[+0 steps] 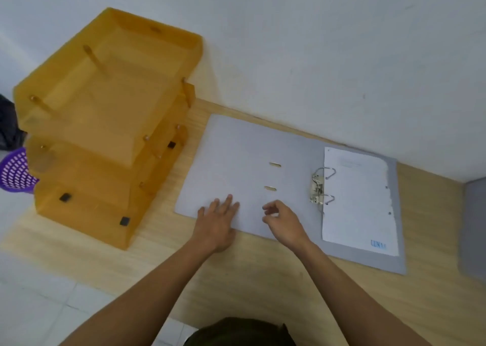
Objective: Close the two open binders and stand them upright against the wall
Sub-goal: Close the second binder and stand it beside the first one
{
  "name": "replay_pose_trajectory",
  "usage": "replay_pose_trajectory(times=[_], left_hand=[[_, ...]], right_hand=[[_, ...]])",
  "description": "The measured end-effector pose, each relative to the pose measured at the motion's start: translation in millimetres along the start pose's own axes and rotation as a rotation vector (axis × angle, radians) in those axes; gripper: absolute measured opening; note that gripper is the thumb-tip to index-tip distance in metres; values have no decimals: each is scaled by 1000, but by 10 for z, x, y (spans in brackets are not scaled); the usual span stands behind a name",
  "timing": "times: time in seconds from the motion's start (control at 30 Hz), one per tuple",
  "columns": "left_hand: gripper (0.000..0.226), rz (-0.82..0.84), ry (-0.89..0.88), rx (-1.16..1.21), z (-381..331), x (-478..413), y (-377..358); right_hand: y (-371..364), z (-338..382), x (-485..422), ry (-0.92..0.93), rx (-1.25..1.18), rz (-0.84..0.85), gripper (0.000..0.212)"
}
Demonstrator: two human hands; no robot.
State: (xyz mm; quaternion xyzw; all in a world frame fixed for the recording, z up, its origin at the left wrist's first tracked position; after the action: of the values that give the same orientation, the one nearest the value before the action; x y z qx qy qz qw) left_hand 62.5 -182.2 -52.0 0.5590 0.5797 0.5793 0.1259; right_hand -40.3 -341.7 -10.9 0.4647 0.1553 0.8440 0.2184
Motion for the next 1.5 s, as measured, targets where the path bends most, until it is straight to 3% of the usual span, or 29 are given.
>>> replay_pose_trajectory(times=[0.1,0.17,0.23,0.33,0.47,0.6,0.73,0.87,1.0,1.13,1.27,1.37,1.5], left_hand=[[71,-4,-21,197,-2,131,-25],[73,-159,78,384,184,212,59],[79,-383,290,521,468,280,142],[88,-495,524,686,716,272,179],[82,-576,561,870,711,234,90],[57,-562,390,1177,591,367,9],[47,-587,198,1171,414,568,92],[37,-657,128,1067,319,847,412],[19,-635,37,1193,256,1071,820],[43,-596,-144,1345,-126,1041,1133],[48,-646,-271,1259,-770,729,1207],[51,-611,-372,1176,-1270,420,1125],[60,-473,-410,1072,-1679,89,830]], right_hand=[[-182,207,-134,56,85,5,45],[-287,249,-185,99,197,5,59],[-389,215,-204,109,299,37,68],[-489,111,-185,66,369,102,72],[-484,64,-136,47,337,104,71],[-416,111,-52,68,275,74,67],[-435,278,114,97,179,101,69],[-499,512,301,131,99,154,76],[-549,776,515,183,-43,212,82],[-360,925,720,215,-201,179,98],[132,948,908,216,-435,184,110],[606,821,988,196,-521,183,100],[1252,376,984,157,-551,20,46]])
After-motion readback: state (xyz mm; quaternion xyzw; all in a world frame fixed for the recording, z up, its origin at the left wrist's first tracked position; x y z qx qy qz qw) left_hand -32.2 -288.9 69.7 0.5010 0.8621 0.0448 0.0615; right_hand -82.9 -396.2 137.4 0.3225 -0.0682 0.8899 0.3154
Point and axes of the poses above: each hand's wrist, its own x-axis away from the middle knuckle, its own y-axis out of the back of the hand, z = x × y, the point moved 2 cm from there along -x, towards the middle knuckle, and after that the axes turned 14 degrees about -y, right-handed, at the moved point
